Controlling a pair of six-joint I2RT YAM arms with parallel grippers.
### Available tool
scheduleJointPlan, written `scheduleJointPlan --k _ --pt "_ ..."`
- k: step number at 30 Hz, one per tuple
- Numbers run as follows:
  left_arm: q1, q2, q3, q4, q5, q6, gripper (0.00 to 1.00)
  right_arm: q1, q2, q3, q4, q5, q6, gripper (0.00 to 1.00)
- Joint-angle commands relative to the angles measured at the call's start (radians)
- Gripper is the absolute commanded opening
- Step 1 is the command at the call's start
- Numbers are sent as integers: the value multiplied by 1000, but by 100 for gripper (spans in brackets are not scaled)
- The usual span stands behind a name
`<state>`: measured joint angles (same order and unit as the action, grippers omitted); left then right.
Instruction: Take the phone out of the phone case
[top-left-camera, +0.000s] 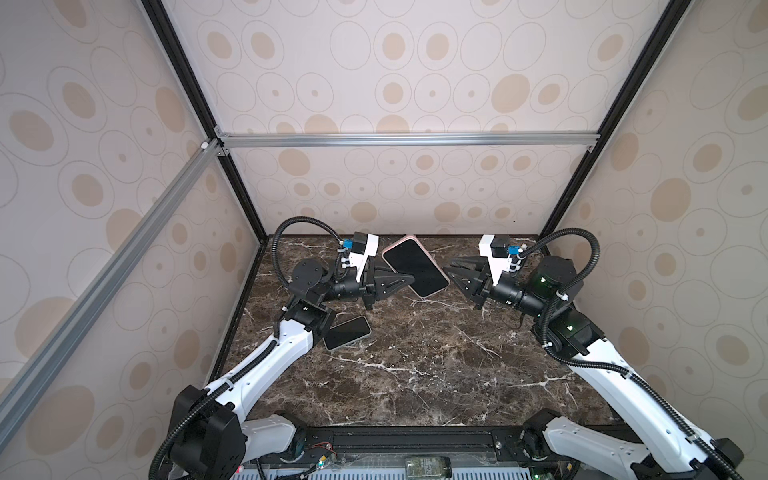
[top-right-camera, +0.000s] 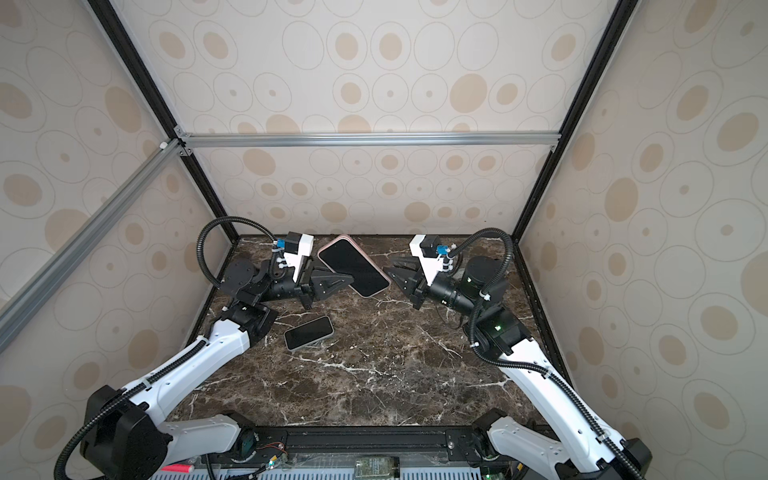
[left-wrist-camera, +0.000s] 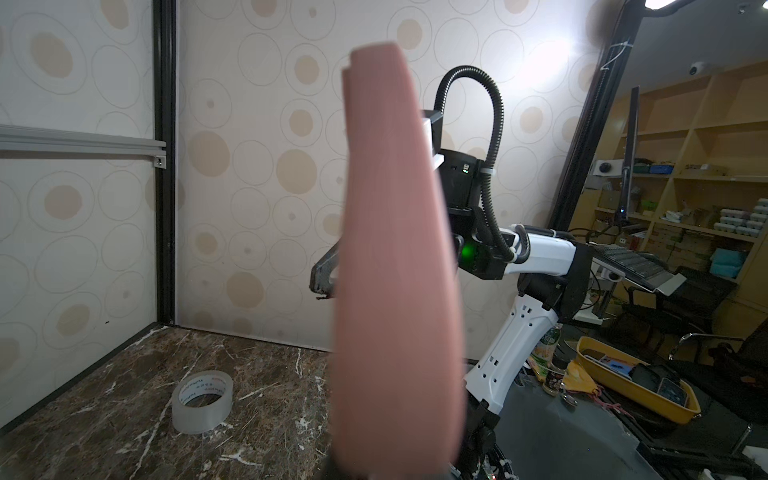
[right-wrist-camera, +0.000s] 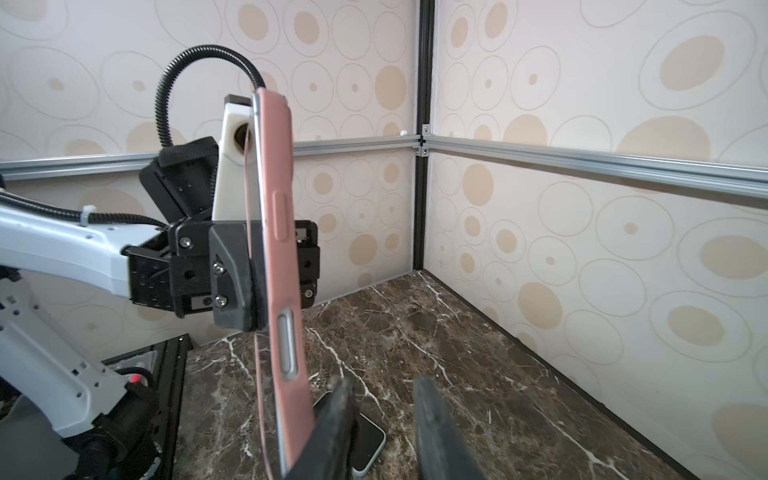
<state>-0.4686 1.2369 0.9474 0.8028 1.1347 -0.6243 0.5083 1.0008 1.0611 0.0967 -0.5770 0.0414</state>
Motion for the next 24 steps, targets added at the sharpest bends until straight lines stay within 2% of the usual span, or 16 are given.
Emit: scheduleJointPlan --k 1,3,7,10,12,15,20,24 --pt "-2 -37 22 57 50 54 0 1 -38 40 21 -46 62 27" --pt "-2 -45 30 19 63 105 0 1 -55 42 28 -56 105 27" --pt "-2 -56 31 43 84 142 0 2 -15 44 161 -227 290 30" --pt "-2 -53 32 126 111 119 0 3 33 62 271 -350 415 34" --pt "-2 -49 34 199 125 84 0 4 39 61 332 -368 466 35" --pt "-2 -58 29 254 133 90 0 3 37 67 366 -393 493 35" --pt "-3 -60 47 198 137 148 0 17 48 80 375 -433 508 35" --pt "-4 -56 53 176 134 165 0 52 67 115 300 -434 435 36"
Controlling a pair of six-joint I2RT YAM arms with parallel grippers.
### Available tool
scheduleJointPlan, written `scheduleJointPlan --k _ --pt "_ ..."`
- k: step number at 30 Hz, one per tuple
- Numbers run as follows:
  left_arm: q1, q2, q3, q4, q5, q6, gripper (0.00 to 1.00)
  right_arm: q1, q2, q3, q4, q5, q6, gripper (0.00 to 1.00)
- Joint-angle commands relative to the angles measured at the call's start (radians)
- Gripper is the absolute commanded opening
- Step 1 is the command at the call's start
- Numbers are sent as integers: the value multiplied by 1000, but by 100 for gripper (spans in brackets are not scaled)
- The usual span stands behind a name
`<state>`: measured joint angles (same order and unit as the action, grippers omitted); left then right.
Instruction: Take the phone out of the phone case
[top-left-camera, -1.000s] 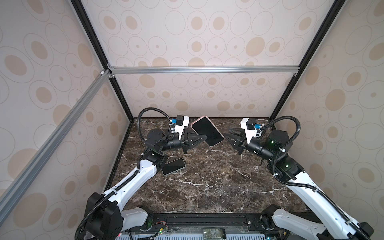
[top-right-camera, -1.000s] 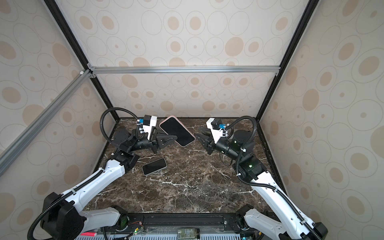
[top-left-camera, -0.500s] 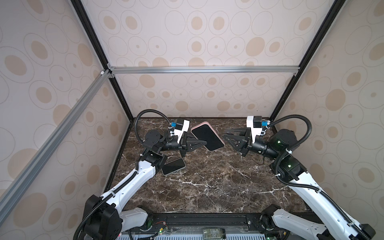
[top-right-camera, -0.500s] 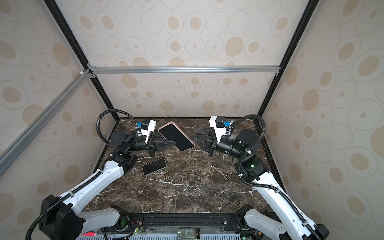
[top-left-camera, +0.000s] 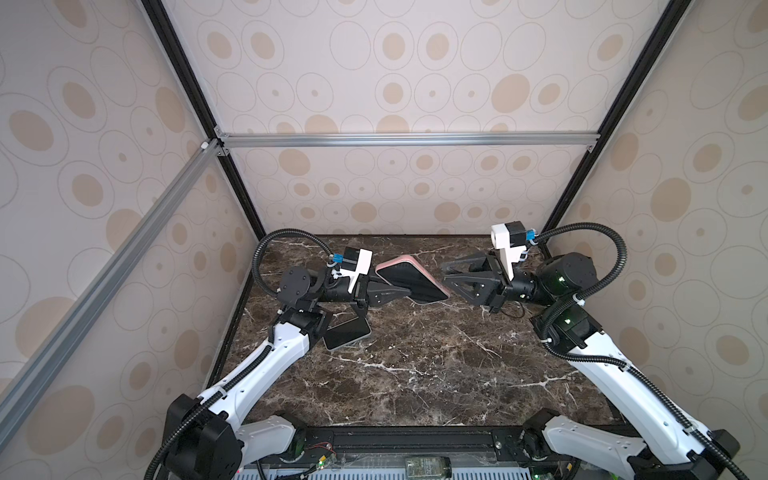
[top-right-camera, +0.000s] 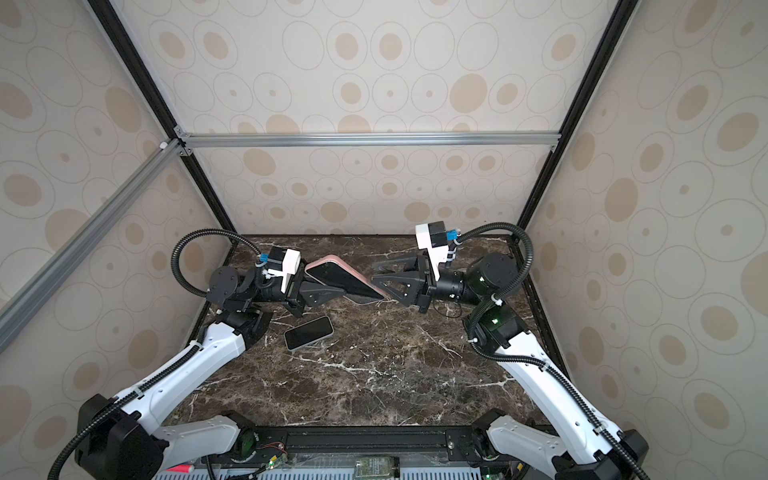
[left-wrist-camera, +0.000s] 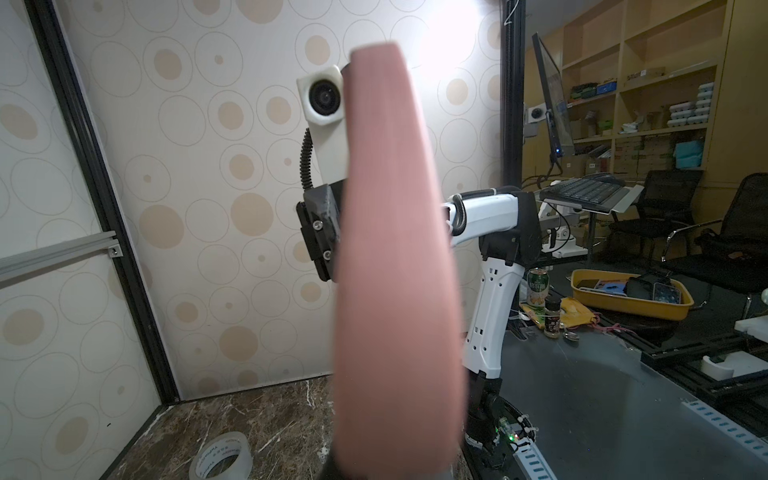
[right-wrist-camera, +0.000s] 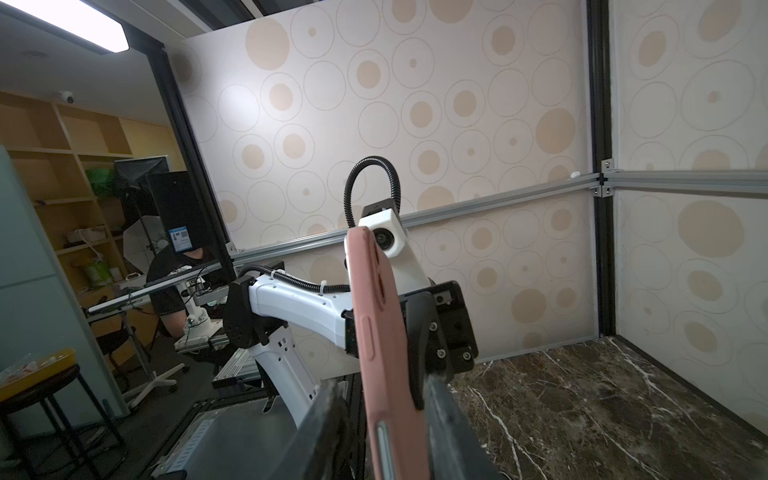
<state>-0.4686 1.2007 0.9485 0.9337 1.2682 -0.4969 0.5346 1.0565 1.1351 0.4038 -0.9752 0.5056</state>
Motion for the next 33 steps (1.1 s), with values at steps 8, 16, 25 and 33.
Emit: scheduleJointPlan --k 8,16,25,33 --pt "-8 -27 56 22 3 55 0 52 47 57 -43 -50 -51 36" --pt "-8 -25 58 6 7 72 0 62 68 68 -60 -74 -29 29" --pt "-8 -20 70 4 19 81 0 65 94 62 -26 -91 32 14" --pt "-8 -11 103 5 51 98 0 67 124 63 19 -150 171 6"
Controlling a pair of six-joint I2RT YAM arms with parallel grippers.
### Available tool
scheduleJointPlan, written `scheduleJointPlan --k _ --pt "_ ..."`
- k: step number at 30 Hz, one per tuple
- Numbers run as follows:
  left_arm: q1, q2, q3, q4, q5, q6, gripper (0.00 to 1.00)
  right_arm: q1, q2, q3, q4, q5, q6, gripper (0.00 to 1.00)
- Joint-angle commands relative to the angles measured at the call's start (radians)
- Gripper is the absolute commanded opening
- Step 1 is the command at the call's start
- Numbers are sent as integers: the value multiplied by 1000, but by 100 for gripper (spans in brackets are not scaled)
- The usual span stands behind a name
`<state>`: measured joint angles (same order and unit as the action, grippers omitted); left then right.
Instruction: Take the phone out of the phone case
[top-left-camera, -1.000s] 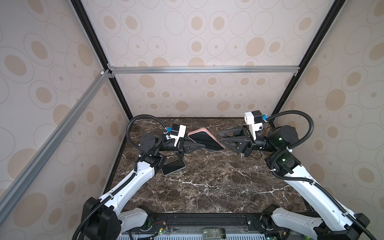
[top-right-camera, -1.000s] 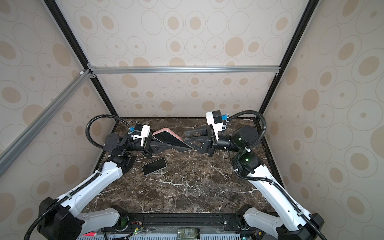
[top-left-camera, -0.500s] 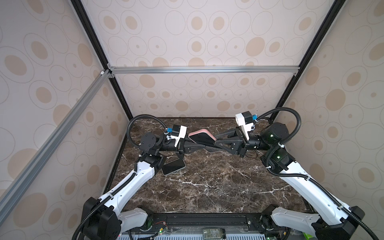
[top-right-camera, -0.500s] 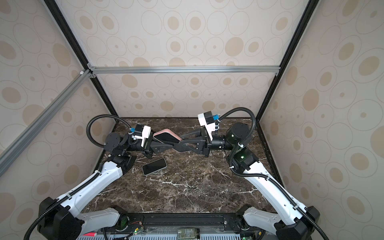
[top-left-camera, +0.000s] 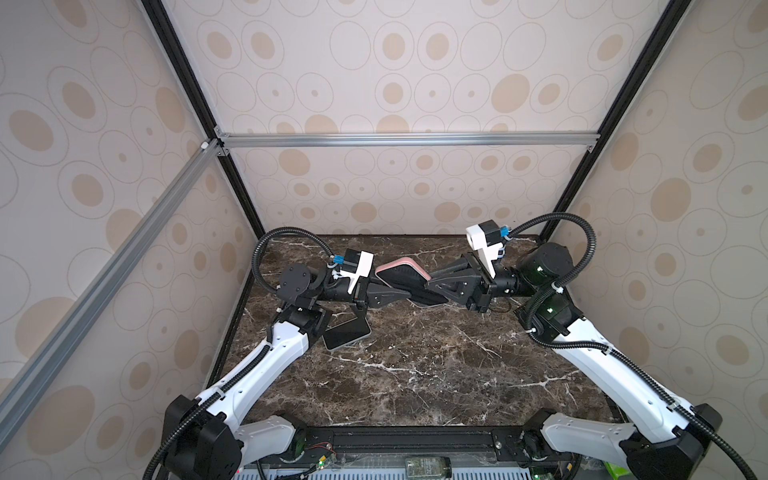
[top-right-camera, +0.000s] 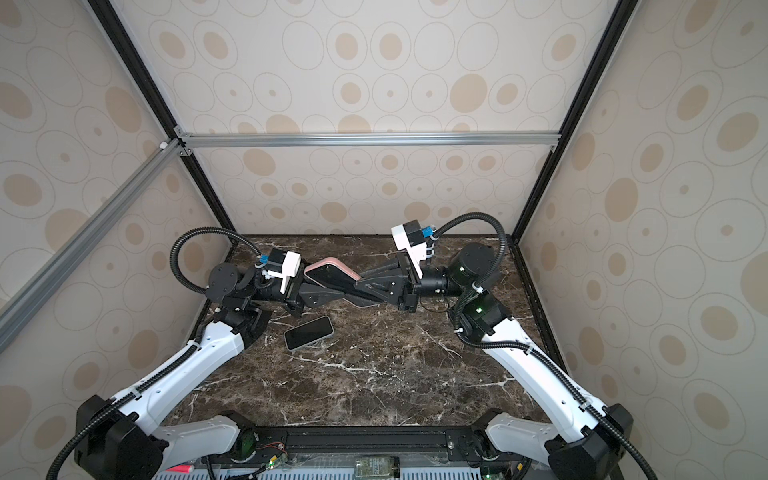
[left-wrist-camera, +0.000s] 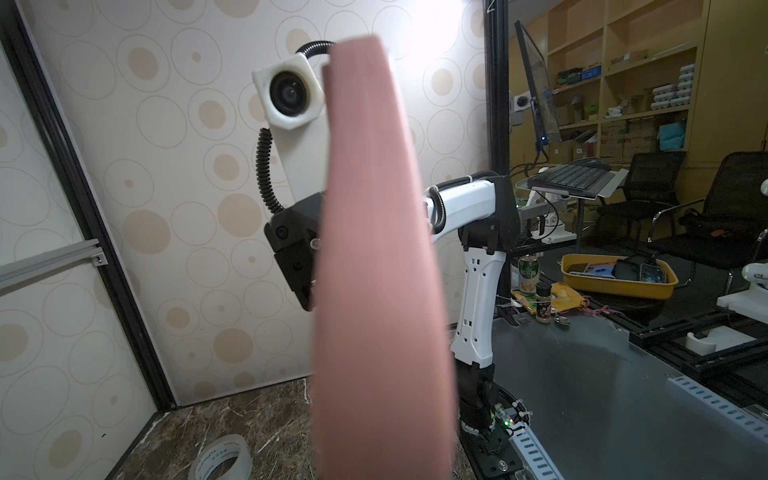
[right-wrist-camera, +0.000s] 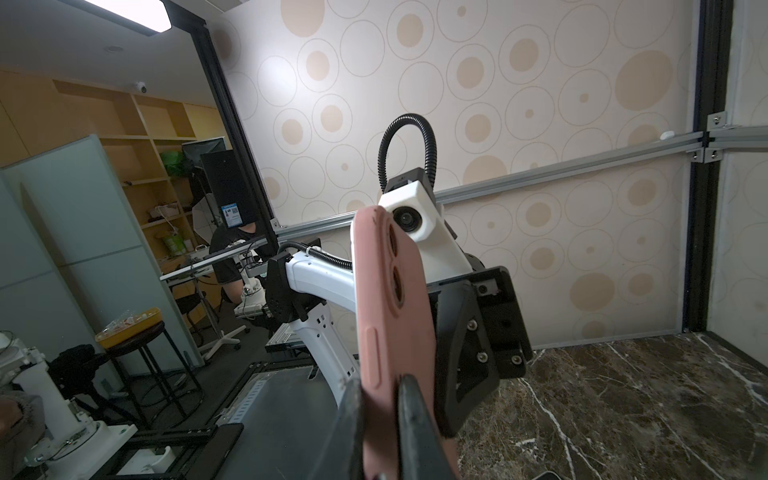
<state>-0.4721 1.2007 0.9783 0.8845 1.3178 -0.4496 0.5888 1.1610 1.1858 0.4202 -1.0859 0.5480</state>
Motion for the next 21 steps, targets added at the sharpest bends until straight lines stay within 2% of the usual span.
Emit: scheduleJointPlan --k 1,9,13,21 --pt "-5 -9 81 54 8 51 0 11 22 11 5 -46 143 5" --pt "-5 11 145 9 48 84 0 19 35 -22 60 -65 291 3" --pt "-5 20 183 -66 57 145 0 27 40 -33 79 -66 339 3" --pt "-5 48 357 -569 32 550 0 36 53 -43 126 -58 426 3"
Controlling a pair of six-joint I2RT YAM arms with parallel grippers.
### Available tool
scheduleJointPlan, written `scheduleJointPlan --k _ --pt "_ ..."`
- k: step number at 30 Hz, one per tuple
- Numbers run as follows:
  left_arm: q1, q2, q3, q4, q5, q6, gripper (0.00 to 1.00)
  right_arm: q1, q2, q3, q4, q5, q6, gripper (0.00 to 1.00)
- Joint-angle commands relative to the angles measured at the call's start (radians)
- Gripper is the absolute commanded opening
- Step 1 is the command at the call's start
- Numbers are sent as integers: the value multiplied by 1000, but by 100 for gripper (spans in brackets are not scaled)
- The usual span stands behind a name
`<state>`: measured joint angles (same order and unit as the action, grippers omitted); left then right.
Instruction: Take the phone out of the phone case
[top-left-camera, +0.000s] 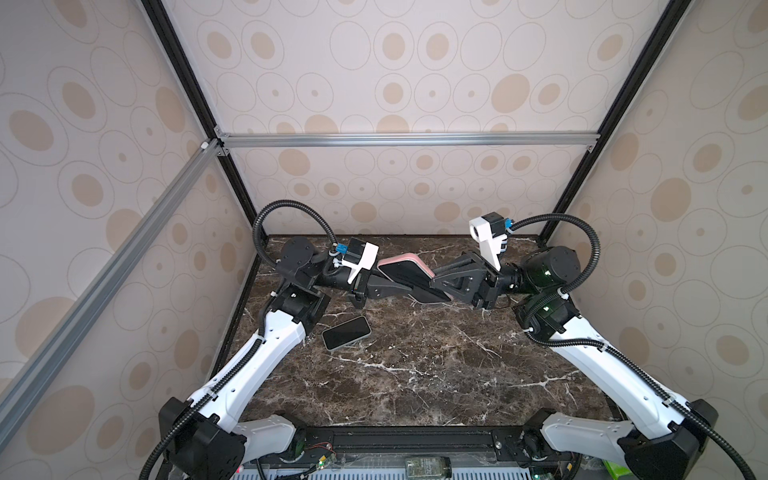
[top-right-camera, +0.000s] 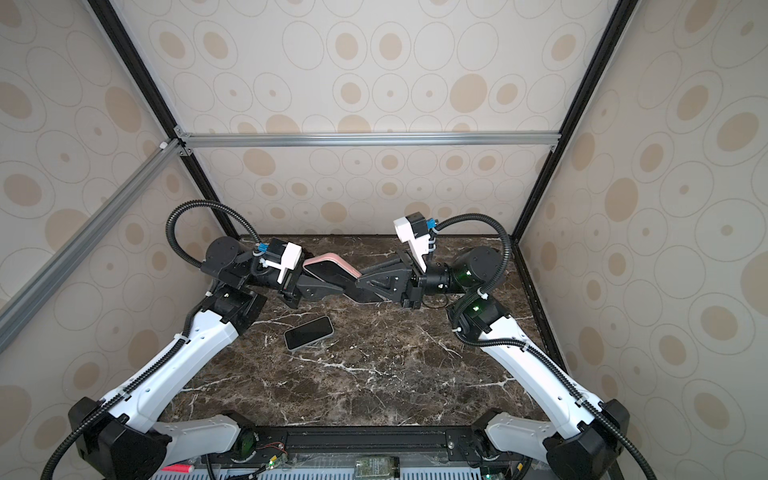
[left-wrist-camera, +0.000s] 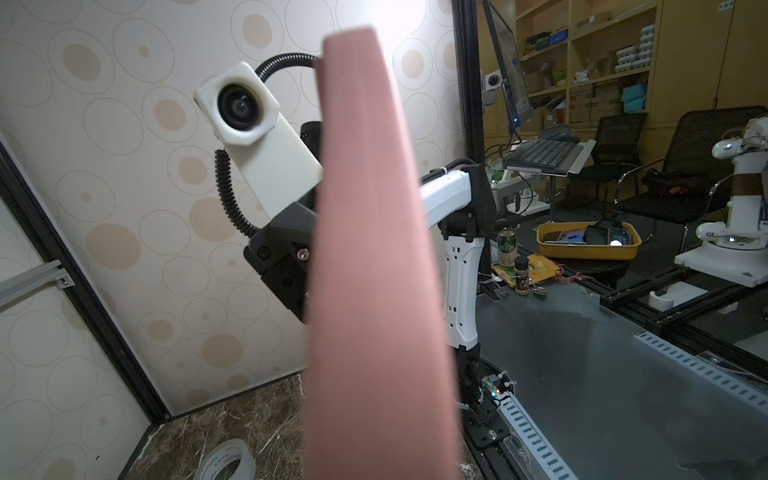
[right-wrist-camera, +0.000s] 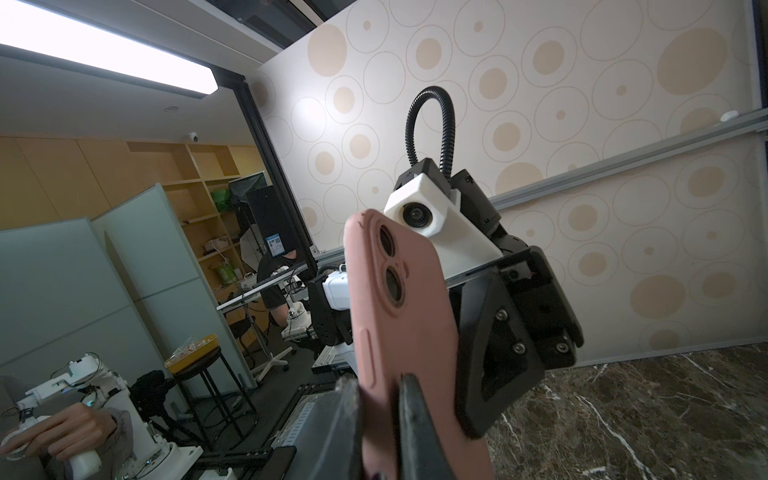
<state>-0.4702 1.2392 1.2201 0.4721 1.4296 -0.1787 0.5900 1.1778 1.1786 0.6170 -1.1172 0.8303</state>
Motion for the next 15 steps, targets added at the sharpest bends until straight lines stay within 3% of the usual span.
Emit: scheduleJointPlan --k 1,4,15 --pt "-7 14 133 -184 -85 310 0 34 37 -38 -63 -24 156 3" --pt "-7 28 173 -259 -92 356 0 35 42 -46 -33 -16 196 3" --pt "-6 39 203 -276 -96 370 0 35 49 -60 -46 -1 240 0"
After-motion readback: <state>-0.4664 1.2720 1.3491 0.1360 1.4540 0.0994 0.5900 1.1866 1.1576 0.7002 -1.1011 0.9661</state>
